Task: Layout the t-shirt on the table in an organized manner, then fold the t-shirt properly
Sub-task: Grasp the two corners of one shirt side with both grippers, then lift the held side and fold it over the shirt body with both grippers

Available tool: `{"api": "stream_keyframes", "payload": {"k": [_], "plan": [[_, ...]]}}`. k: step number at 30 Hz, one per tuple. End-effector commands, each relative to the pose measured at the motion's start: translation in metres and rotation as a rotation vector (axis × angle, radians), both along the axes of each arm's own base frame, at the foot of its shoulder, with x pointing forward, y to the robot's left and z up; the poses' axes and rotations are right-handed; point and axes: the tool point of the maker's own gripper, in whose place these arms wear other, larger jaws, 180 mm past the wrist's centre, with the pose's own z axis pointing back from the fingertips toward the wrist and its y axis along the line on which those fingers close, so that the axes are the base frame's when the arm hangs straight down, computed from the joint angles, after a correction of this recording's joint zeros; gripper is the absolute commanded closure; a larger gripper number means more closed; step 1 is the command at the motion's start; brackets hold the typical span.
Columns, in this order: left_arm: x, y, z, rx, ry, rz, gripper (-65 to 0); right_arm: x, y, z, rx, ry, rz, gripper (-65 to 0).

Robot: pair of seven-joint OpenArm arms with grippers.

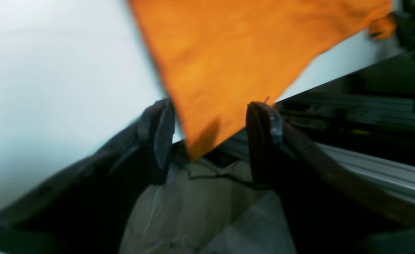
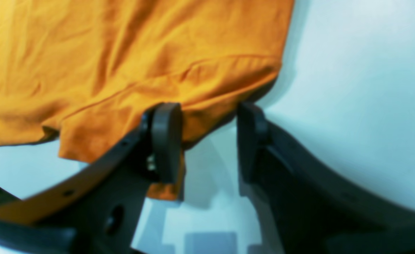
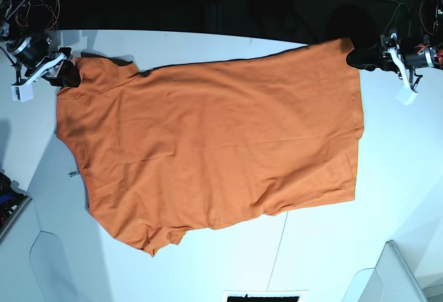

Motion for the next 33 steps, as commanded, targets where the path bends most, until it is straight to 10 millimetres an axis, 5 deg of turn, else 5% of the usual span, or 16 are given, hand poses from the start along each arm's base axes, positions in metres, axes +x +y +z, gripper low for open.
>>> {"api": "stream_keyframes", "payload": {"k": [1,9,13,15,22,29,33], "plan": [[-0.011,0.007,-0.009,0.065,0.046,-0.033,-35.9,-0.004,-0.004,-0.001,-0.022,0.026,0.015,-26.9],[-0.015,-0.005,-0.023,0.070,0.037,-0.021,-35.0,-0.003,-0.002,0.000,-0.007,0.023,0.014,-22.5],[-0.012,-0.001,-0.024,0.093,0.018,-0.015,-11.7,-0.003,-0.002,0.000,-0.006,0.021,0.014,0.0],[-0.011,-0.001,-0.024,0.092,0.014,-0.013,-0.5,-0.002,0.000,0.001,0.002,0.016,0.016,0.0],[0.005,0.010,-0.001,0.132,-0.062,-0.029,0.0,0.005,0.003,0.020,0.000,-0.038,0.041,0.0],[0.049,0.030,0.052,0.176,-0.281,0.042,0.0,0.022,-0.010,0.057,-0.037,-0.166,0.011,0.0],[0.058,0.040,0.056,0.221,-0.330,0.066,0.0,0.041,-0.011,0.072,-0.037,-0.241,0.001,0.0]]}}
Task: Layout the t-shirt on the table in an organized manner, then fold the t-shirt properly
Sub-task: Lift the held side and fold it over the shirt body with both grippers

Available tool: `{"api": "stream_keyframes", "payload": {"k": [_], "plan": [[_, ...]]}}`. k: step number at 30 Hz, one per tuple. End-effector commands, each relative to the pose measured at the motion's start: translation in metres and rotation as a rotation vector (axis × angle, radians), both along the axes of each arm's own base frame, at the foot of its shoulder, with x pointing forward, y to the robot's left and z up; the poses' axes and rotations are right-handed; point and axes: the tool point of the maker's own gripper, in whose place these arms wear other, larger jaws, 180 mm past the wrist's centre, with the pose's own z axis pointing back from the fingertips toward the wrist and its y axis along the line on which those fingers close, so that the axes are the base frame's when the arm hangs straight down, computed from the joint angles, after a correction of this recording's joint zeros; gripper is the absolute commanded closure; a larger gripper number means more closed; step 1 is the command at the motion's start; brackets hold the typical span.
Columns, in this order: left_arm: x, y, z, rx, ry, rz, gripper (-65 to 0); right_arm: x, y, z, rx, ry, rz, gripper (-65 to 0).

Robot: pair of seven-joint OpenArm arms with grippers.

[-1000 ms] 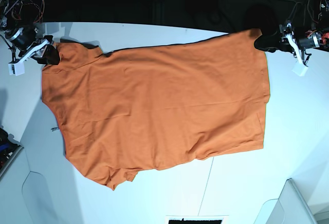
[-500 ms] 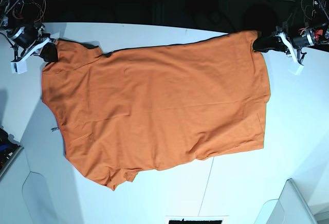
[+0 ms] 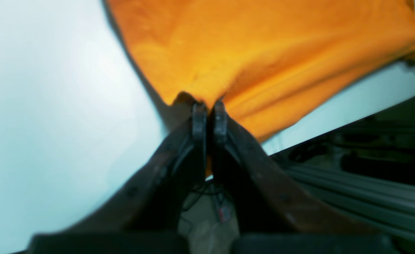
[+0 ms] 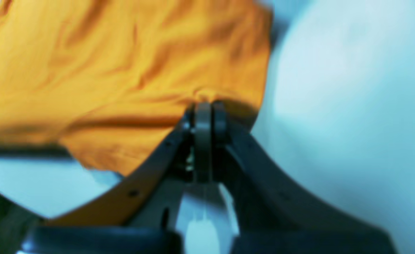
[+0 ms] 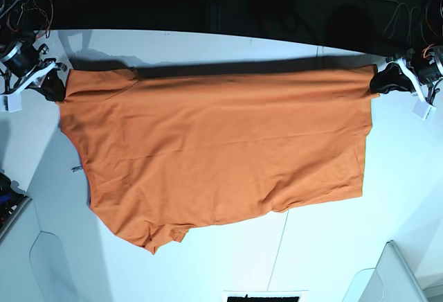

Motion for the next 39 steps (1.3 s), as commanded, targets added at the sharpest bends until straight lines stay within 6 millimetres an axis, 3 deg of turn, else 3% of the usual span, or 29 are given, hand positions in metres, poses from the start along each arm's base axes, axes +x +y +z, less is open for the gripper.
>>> {"api": "stream_keyframes", "payload": {"k": [1,7,12,17,20,24,25,28,30,33,39], "plan": [[0.011,0.005,0.012,0.020,-0.060,0.001,0.0,0.017,-0.005,0.023,-0.012,-0.090,0.002,0.0],[0.034,0.009,0.015,0.098,-0.168,0.015,0.0,0.057,0.000,0.049,-0.020,-0.193,-0.008,0.0],[0.058,0.001,0.017,0.131,-0.198,-0.031,0.0,0.077,0.014,0.051,-0.042,-0.217,0.006,0.0],[0.078,-0.006,0.003,0.181,-0.201,-0.076,0.0,0.091,0.029,0.029,-0.069,-0.181,0.043,0.0],[0.090,-0.001,-0.004,0.181,-0.194,-0.059,0.0,0.096,0.035,0.013,-0.064,-0.159,0.051,0.0],[0.097,0.011,-0.012,0.169,-0.168,-0.014,0.0,0.099,0.036,0.008,-0.047,-0.160,0.042,0.0],[0.098,0.013,-0.012,0.169,-0.168,-0.010,-1.2,0.100,0.036,0.009,-0.042,-0.162,0.038,-4.7],[0.100,0.011,-0.008,0.143,-0.175,0.000,-19.2,0.100,0.033,0.010,-0.031,-0.162,0.021,-25.9],[0.099,0.008,-0.004,0.094,-0.168,0.012,-28.1,0.098,0.030,0.011,-0.016,-0.152,0.011,-29.3],[0.099,0.010,0.005,0.057,-0.160,0.031,-28.8,0.092,0.016,0.014,0.018,-0.135,-0.032,-29.3],[0.107,0.031,0.030,0.009,-0.224,0.122,-28.8,0.077,-0.046,0.031,0.050,-0.188,-0.229,-29.3]]}}
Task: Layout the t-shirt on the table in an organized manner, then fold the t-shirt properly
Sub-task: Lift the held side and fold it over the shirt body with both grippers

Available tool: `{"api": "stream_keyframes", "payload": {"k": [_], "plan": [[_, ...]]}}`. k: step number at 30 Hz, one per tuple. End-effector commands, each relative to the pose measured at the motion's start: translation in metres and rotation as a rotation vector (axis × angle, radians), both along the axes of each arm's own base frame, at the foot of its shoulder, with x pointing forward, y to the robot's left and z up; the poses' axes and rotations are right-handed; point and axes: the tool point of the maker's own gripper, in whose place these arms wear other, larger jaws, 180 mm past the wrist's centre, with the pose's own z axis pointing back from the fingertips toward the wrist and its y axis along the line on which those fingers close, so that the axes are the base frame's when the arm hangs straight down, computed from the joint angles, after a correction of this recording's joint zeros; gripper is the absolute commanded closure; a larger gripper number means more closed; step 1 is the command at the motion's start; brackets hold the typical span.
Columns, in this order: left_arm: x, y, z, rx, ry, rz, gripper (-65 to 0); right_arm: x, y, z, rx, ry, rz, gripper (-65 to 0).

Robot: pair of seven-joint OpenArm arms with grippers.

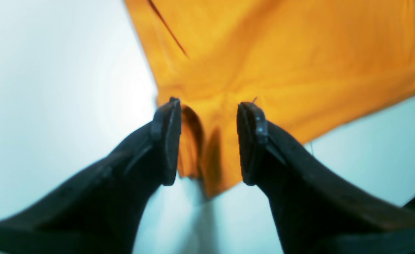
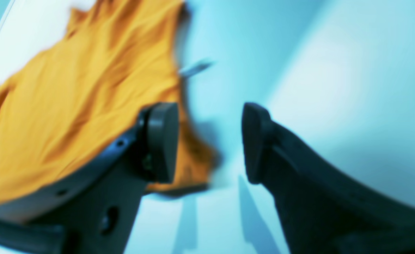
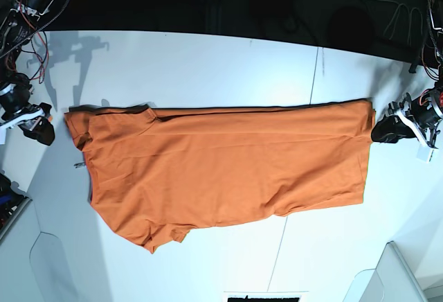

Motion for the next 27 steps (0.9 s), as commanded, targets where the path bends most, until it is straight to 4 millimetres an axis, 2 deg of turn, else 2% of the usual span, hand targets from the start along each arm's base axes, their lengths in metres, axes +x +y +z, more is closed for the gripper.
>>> {"api": "stream_keyframes", "payload": {"k": [1,3,5,11,14,19,20,21,23,24,27], "plan": [[0.010,0.007,0.020,0.006,-0.056,0.001,-29.7,0.008,-0.012,0.021,-0.012,-0.067,-0.025,-29.3],[0.010,0.005,0.018,-0.001,-0.061,0.005,-37.2,0.003,-0.016,0.015,-0.001,-0.053,-0.043,-29.3],[0.010,0.003,0.014,-0.005,-0.061,0.012,-42.8,0.001,-0.012,0.002,0.023,-0.023,-0.038,-29.3],[0.005,-0.004,-0.015,-0.009,-0.032,0.040,-43.1,0.004,0.021,-0.038,0.108,0.057,0.028,-29.3],[-0.001,-0.006,-0.034,0.035,-0.002,0.024,-43.1,0.008,0.046,-0.044,0.120,0.072,0.091,-29.3],[-0.003,-0.016,-0.049,0.095,0.002,-0.028,-42.9,0.016,0.085,-0.049,0.150,0.077,0.164,-28.8],[-0.002,-0.018,-0.049,0.097,-0.004,-0.035,-41.0,0.018,0.091,-0.049,0.158,0.076,0.172,-26.7],[-0.001,-0.019,-0.050,0.105,-0.008,-0.039,-35.2,0.020,0.096,-0.050,0.160,0.076,0.176,-21.8],[0.001,-0.020,-0.051,0.122,-0.004,-0.048,-12.5,0.020,0.102,-0.052,0.164,0.086,0.185,-4.8],[0.000,-0.019,-0.051,0.127,-0.001,-0.050,-1.4,0.021,0.104,-0.051,0.168,0.081,0.185,0.0],[0.000,-0.017,-0.049,0.138,0.014,-0.059,0.0,0.019,0.101,-0.050,0.169,0.091,0.184,0.0]]}}
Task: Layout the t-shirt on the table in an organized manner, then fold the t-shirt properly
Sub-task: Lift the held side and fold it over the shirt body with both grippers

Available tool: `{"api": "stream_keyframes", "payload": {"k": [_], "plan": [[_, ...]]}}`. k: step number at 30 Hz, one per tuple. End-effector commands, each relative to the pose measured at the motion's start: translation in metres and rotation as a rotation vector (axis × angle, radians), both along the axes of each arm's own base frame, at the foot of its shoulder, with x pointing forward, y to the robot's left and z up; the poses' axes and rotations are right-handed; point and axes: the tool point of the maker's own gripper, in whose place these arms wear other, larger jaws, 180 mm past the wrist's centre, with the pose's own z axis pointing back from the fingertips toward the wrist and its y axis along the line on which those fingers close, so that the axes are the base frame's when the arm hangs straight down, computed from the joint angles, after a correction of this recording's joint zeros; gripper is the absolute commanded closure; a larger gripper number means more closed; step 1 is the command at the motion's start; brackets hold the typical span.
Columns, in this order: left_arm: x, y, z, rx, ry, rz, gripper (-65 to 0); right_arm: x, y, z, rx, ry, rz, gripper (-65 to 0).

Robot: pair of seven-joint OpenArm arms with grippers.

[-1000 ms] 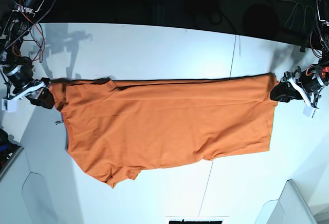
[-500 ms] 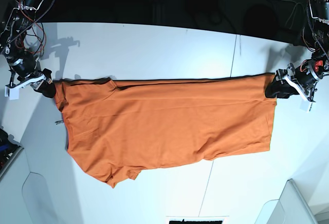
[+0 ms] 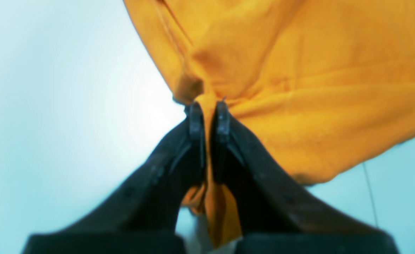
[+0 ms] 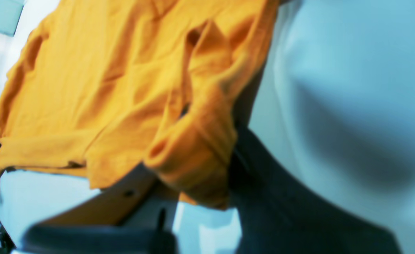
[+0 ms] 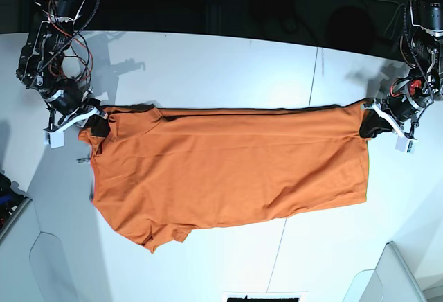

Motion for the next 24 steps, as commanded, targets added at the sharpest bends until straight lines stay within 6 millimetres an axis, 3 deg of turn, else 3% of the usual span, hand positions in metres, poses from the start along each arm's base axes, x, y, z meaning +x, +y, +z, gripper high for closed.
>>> {"api": "stream_keyframes", "payload": {"k": [1,7,11,17,24], "plan": [[0.001,0.011,0.008,0.045,0.010,-0.018,0.0,0.008,-0.009,0.015,-0.010,-0.038,-0.007,0.0],[-0.005,0.009,0.034,0.030,0.016,-0.070,0.0,-0.023,-0.026,0.036,0.037,-0.046,-0.018,0.0],[-0.014,-0.012,0.048,0.003,0.017,-0.140,0.0,-0.053,-0.047,0.046,-0.030,-0.052,-0.051,0.0],[-0.048,-0.042,0.045,-0.037,0.079,-0.229,0.0,-0.109,-0.057,0.040,-0.124,0.018,-0.037,0.0],[-0.065,-0.045,0.035,-0.040,0.117,-0.238,0.0,-0.148,-0.066,0.033,-0.166,0.079,-0.051,0.0]]}}
